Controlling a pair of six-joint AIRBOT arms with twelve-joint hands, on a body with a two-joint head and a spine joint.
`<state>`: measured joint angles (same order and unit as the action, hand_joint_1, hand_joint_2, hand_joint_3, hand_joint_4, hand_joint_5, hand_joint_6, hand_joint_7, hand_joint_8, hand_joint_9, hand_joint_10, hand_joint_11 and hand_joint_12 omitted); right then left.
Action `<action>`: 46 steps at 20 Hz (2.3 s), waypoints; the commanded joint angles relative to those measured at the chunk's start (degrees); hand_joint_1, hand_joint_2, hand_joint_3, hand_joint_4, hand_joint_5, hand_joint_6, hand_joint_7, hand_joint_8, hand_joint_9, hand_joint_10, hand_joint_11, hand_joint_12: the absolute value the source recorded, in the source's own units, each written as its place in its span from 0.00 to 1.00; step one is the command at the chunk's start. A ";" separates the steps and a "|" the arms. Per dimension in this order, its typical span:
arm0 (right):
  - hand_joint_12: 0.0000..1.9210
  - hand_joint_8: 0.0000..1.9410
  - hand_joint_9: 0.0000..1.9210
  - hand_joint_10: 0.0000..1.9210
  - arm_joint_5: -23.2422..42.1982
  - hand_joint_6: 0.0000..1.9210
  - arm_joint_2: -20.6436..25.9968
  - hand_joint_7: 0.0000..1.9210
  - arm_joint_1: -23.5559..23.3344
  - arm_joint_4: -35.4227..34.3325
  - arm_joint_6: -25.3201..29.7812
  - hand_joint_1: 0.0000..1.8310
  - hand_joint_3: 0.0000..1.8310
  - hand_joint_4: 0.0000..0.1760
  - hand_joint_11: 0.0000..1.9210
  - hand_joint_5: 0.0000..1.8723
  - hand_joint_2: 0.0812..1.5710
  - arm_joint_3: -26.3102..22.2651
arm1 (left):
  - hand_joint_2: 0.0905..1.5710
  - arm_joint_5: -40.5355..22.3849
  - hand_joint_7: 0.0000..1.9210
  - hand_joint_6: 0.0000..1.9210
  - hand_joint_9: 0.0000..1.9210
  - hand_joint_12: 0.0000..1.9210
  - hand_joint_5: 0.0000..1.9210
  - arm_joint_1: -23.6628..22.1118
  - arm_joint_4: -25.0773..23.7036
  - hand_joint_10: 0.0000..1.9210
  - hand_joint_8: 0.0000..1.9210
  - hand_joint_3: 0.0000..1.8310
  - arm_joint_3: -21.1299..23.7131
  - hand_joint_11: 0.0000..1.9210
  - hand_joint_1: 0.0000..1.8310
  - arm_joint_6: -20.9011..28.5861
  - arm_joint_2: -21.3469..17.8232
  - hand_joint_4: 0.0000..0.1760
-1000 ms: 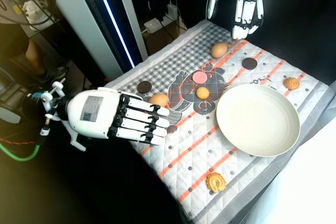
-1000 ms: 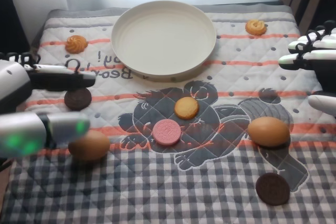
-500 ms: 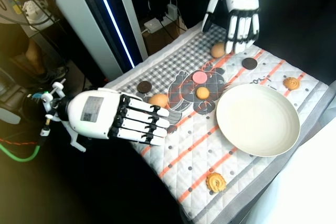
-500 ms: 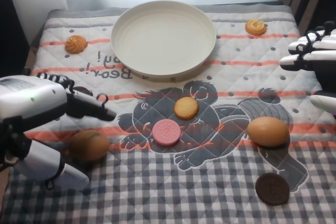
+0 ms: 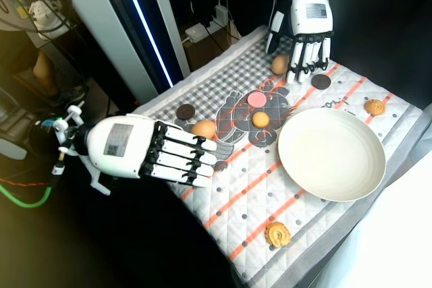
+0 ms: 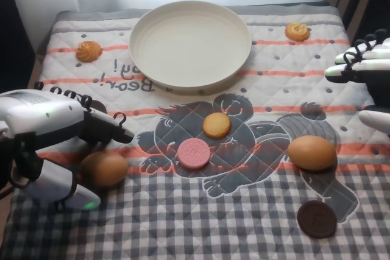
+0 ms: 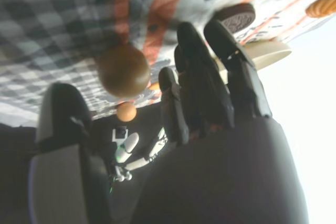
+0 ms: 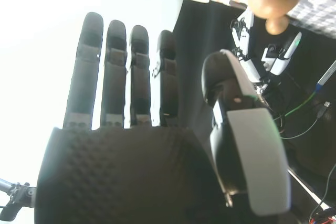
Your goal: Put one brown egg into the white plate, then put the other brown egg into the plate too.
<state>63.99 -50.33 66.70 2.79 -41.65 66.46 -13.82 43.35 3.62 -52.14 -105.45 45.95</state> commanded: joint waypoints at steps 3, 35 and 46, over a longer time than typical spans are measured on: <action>0.06 0.00 0.28 0.01 6.68 0.00 -0.08 0.28 -0.11 -1.48 0.17 0.24 0.00 0.26 0.27 0.29 0.88 0.13 | 0.55 -3.91 0.36 0.00 0.37 0.60 0.31 -0.84 -0.01 0.01 0.01 0.00 -0.13 0.10 0.48 -0.04 0.54 0.58; 0.03 0.00 0.30 0.00 6.73 0.00 -2.13 0.31 -1.35 0.40 0.17 0.27 0.00 0.24 0.29 0.31 0.89 2.42 | 0.62 1.55 0.29 0.01 0.20 1.00 0.43 -21.13 19.69 0.90 0.75 0.00 -37.40 0.10 0.50 -6.58 32.46 0.17; 0.04 0.00 0.31 0.00 8.76 0.00 -1.86 0.31 -2.15 0.87 0.17 0.21 0.00 0.32 0.30 0.31 0.89 2.57 | 0.51 -10.19 0.21 0.00 0.25 0.50 0.13 -17.18 19.11 0.00 0.00 0.00 -24.84 0.03 0.41 -3.41 22.59 0.88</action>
<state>64.64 -52.47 65.25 5.39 -41.67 68.84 -14.24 26.59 23.05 -76.60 -109.30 68.97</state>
